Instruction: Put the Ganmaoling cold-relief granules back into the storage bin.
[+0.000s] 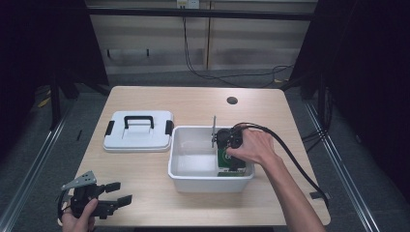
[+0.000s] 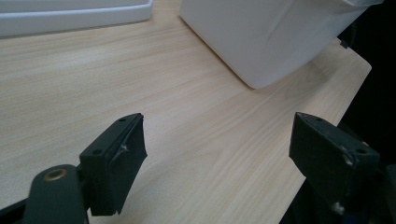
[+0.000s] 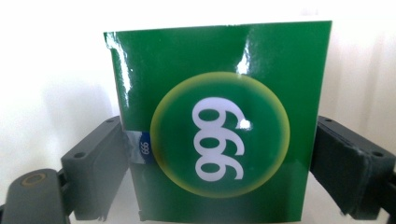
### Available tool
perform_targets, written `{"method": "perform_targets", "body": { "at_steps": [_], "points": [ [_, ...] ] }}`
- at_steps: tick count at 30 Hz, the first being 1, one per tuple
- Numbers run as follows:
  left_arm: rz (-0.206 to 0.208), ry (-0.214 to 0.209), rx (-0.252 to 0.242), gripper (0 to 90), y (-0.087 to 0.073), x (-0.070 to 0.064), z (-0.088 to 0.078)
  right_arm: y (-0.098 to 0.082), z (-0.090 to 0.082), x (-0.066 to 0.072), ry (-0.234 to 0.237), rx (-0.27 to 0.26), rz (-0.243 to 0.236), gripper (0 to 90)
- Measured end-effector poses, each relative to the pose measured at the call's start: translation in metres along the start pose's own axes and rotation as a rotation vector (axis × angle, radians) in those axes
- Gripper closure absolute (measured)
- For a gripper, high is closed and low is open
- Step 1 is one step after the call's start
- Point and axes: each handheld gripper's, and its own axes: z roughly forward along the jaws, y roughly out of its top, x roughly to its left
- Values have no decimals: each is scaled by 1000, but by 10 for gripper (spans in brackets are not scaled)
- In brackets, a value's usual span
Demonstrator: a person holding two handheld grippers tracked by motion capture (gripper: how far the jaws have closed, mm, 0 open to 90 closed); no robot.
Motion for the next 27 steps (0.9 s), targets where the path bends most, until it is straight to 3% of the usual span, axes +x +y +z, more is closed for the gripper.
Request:
{"method": "perform_targets", "body": {
  "at_steps": [5, 13, 16, 23, 27],
  "points": [
    [0, -1, -1, 186, 0, 0, 0, 0, 2, 1, -5, -2, -8, 92],
    [-1, -3, -4, 186, 0, 0, 0, -7, -8, 3, -26, -57, 15, 92],
    [-2, -4, -4, 186, 0, 0, 0, -12, -13, 4, -24, -116, 17, 91],
    [-4, -1, -6, 186, 0, 0, 0, -27, -26, 6, -28, -185, 38, 92],
    [-3, 0, -5, 186, 0, 0, 0, -36, -36, 8, -35, -274, 57, 95]
  ]
}}
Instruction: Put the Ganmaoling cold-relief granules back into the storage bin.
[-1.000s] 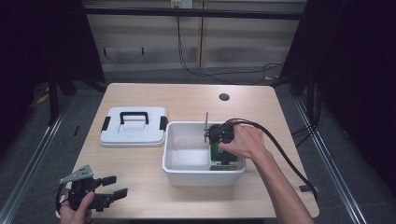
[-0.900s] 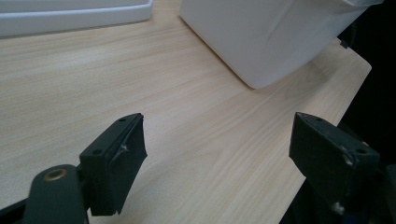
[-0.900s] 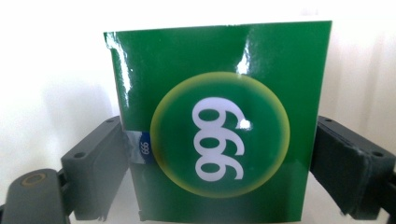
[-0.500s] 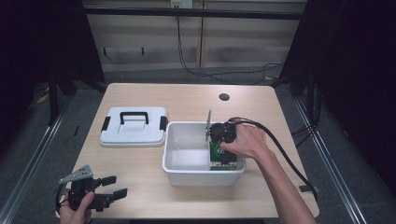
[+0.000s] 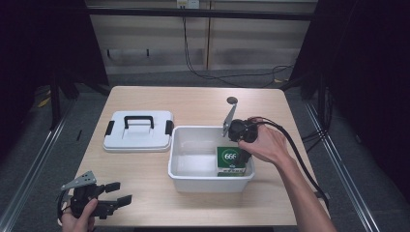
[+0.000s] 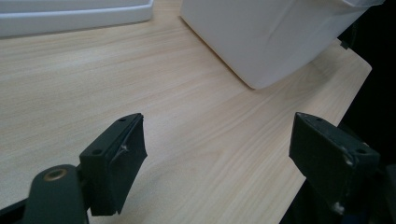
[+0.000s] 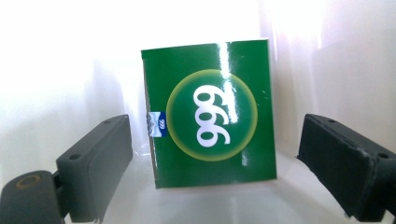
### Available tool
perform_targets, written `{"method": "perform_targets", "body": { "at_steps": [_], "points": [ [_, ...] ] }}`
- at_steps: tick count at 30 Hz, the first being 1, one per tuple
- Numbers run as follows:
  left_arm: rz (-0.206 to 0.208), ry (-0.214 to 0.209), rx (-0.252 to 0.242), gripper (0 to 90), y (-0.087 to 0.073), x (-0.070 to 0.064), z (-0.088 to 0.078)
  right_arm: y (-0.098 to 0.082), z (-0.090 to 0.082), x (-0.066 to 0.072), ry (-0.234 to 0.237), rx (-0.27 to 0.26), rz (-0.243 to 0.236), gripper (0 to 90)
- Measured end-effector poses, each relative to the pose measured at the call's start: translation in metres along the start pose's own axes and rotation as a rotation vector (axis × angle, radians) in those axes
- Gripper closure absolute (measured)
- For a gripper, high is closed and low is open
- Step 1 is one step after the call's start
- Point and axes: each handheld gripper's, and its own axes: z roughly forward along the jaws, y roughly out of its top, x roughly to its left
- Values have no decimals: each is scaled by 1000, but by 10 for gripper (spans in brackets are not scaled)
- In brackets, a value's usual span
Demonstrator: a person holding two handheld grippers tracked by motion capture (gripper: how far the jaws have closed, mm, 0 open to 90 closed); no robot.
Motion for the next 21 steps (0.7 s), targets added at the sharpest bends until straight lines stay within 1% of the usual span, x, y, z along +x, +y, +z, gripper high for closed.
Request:
{"method": "perform_targets", "body": {
  "at_steps": [1, 2, 5, 7, 8, 9, 10, 12, 13, 14, 16, 17, 20, 21],
  "points": [
    [0, 0, 0, 186, 0, 0, 0, -1, -3, 1, -7, -3, 11, 96],
    [1, 1, 1, 186, 0, 0, 0, -3, -6, 0, -11, -14, 7, 102],
    [1, 2, 0, 186, 0, 0, 0, -8, -14, 4, -21, -46, 35, 120],
    [0, 3, 1, 186, 0, 0, 0, -12, -18, 5, -27, -71, 37, 122],
    [1, 4, 1, 186, 0, 0, 0, -14, -19, 6, -31, -91, 47, 123],
    [1, 4, 1, 186, 0, 0, 0, -14, -19, 6, -31, -91, 47, 123],
    [0, 5, 0, 186, 0, 0, 0, -20, -23, 7, -30, -133, 60, 124],
    [1, 8, 0, 186, 0, 0, 0, -27, -27, 6, -10, -192, 76, 128],
    [1, 8, 0, 186, 0, 0, 0, -31, -28, 7, -17, -216, 82, 127],
    [1, 8, -1, 186, 0, 0, 0, -35, -30, 7, -29, -236, 85, 128],
    [-1, 6, 0, 186, 0, 0, 0, -42, -33, 8, -30, -266, 100, 128],
    [0, 6, 0, 186, 0, 0, 0, -46, -34, 9, -41, -284, 105, 129],
    [0, 7, 0, 186, 0, 0, 0, -56, -39, 12, -55, -345, 126, 131],
    [-2, 7, 0, 186, 0, 0, 0, -59, -40, 13, -53, -363, 132, 132]
  ]
}}
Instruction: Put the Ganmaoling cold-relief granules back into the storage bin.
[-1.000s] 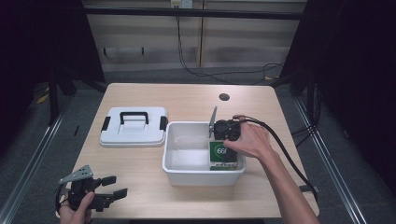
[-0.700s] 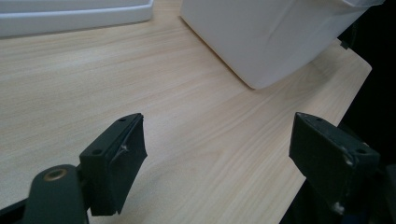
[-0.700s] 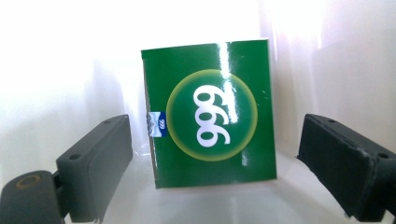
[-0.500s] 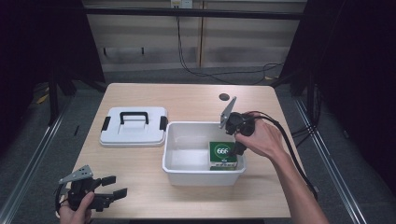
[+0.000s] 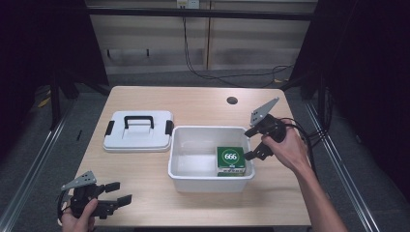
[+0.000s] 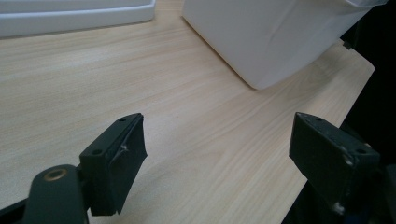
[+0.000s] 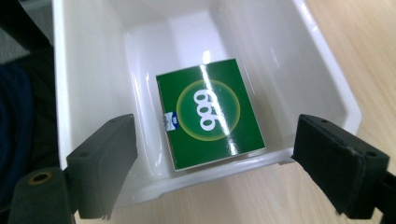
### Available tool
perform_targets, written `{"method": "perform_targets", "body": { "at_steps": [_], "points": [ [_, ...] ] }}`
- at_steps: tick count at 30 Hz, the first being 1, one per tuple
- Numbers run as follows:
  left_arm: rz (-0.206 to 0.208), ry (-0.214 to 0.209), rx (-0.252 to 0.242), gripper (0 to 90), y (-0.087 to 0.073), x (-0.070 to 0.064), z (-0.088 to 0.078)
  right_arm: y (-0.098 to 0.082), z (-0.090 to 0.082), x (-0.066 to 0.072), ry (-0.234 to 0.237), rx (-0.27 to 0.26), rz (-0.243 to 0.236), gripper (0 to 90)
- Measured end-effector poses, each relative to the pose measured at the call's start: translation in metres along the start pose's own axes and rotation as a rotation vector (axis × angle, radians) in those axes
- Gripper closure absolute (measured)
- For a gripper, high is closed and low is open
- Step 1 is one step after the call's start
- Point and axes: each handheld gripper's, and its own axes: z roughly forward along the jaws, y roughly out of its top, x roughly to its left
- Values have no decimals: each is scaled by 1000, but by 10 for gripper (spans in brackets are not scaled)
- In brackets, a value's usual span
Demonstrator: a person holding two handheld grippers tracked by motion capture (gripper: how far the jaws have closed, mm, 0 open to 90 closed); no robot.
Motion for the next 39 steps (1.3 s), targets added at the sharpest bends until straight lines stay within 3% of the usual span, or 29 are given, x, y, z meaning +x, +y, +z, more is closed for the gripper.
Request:
{"method": "perform_targets", "body": {
  "at_steps": [4, 6, 12, 16, 22, 23, 27, 32, 35, 39],
  "points": [
    [2, 2, 0, 186, 0, 0, 0, -7, -10, 2, -20, -61, 36, 132],
    [0, 3, -2, 186, 0, 0, -1, -15, -18, 5, -52, -125, 50, 134],
    [3, 1, 0, 186, 0, 0, 0, -37, -21, 12, -103, -174, 95, 136],
    [1, 2, 0, 186, 0, 0, -1, -65, -21, 20, -157, -224, 158, 142],
    [0, 5, -1, 186, 0, 0, -1, -93, -25, 31, -179, -287, 200, 138],
    [-1, 6, 1, 186, 0, 0, 0, -105, -26, 35, -204, -316, 225, 137],
    [-1, 7, 0, 186, 0, 0, -1, -125, -24, 42, -236, -340, 263, 133],
    [-5, -2, -4, 186, 0, 0, -1, -144, -19, 48, -231, -360, 304, 134],
    [-4, 7, 1, 186, 0, -1, -1, -161, -12, 52, -261, -376, 332, 131],
    [3, 5, -1, 190, 0, -1, -2, -175, -4, 55, -269, -358, 349, 131]
  ]
}}
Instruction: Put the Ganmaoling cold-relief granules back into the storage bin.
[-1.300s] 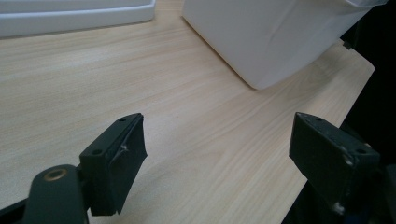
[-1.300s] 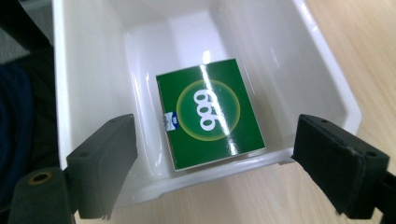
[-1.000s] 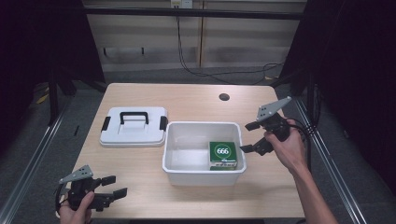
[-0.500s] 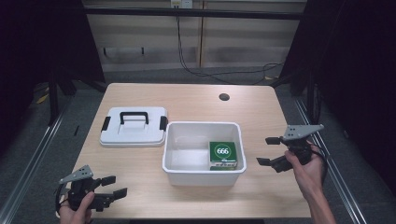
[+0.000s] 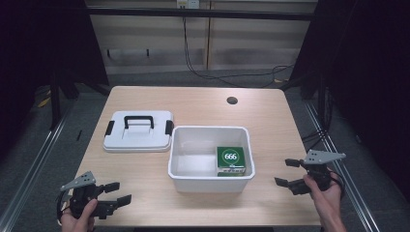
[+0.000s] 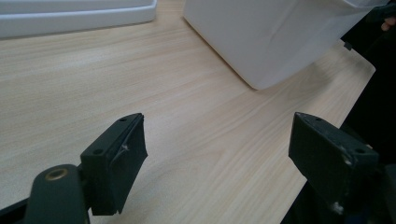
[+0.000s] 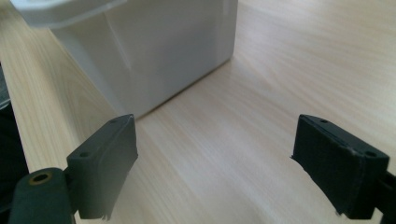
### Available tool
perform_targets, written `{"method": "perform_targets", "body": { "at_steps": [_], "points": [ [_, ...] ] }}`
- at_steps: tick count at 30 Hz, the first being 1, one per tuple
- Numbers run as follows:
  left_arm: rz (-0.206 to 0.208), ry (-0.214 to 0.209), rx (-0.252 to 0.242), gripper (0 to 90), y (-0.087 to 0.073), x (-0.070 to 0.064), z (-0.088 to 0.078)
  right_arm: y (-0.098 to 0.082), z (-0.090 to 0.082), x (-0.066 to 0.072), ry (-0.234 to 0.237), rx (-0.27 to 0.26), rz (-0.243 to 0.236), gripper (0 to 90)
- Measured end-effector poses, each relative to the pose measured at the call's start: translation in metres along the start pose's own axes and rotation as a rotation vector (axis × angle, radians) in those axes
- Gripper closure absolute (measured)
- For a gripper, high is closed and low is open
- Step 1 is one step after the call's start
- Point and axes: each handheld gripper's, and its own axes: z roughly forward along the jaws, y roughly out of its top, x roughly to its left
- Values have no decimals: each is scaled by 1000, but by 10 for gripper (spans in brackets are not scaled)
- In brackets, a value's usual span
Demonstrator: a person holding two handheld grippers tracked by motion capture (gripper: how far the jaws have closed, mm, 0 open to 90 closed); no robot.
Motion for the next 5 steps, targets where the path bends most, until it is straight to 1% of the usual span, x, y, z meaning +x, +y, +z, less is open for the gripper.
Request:
{"method": "perform_targets", "body": {
  "at_steps": [2, 3, 4, 5],
  "points": [
    [-2, 0, 0, 190, 0, 0, 0, -8, 1, -3, -2, 17, 7, 132],
    [-2, 0, 0, 190, 0, 0, 0, -8, 1, -3, -2, 17, 7, 132],
    [-5, 1, 0, 190, 0, 0, 0, -12, 2, -4, -12, 23, 14, 132],
    [-5, 2, 1, 190, 0, 0, 0, -20, 6, -8, -31, 42, 22, 132]
  ]
}}
